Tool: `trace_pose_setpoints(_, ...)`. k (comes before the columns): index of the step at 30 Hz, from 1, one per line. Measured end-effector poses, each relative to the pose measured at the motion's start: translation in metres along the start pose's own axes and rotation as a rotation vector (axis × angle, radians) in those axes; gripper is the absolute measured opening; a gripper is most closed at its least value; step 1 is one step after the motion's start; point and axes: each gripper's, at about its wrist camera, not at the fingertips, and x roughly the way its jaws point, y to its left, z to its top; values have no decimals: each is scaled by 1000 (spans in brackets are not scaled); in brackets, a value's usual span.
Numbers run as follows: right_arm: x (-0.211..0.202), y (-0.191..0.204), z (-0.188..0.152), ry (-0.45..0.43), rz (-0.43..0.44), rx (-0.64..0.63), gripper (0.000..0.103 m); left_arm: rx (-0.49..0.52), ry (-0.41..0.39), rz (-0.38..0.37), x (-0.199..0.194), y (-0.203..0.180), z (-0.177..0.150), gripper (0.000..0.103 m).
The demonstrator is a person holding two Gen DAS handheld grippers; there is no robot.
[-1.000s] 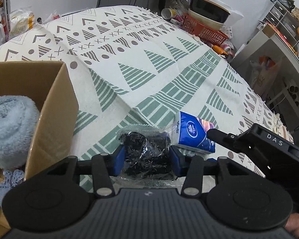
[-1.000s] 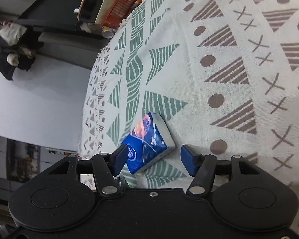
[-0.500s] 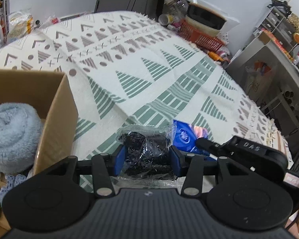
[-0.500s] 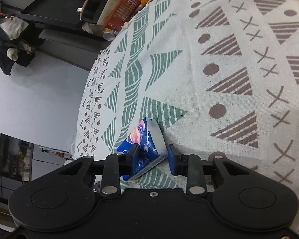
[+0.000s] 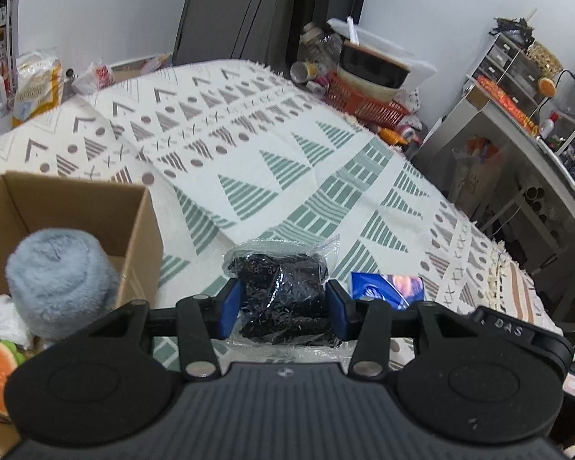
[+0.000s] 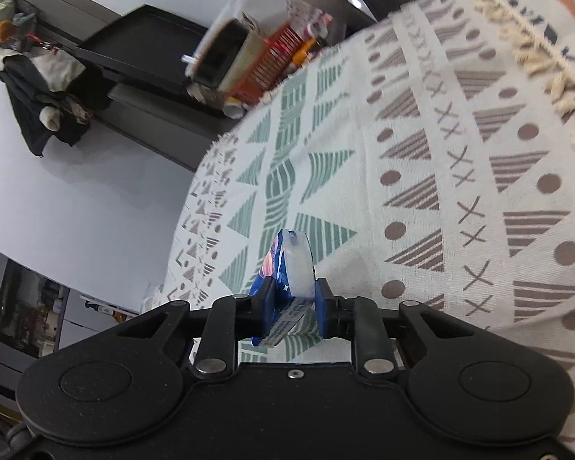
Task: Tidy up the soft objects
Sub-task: 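Carry the black bag and tissue pack into the box and open both tools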
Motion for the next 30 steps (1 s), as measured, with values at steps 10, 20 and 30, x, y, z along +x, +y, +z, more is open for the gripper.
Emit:
trace_pose_setpoints(10, -39, 15, -6, -71, 46, -41, 21, -11, -51, -18, -42, 11, 2, 47)
trace_pose_setpoints(20, -82, 39, -23, -110, 86, -90, 21, 1, -114, -55, -85, 14, 9, 47)
trace_pose_setpoints(30, -107, 64, -42, -102, 77, -141, 21, 4, -136, -61, -111, 25, 3, 47)
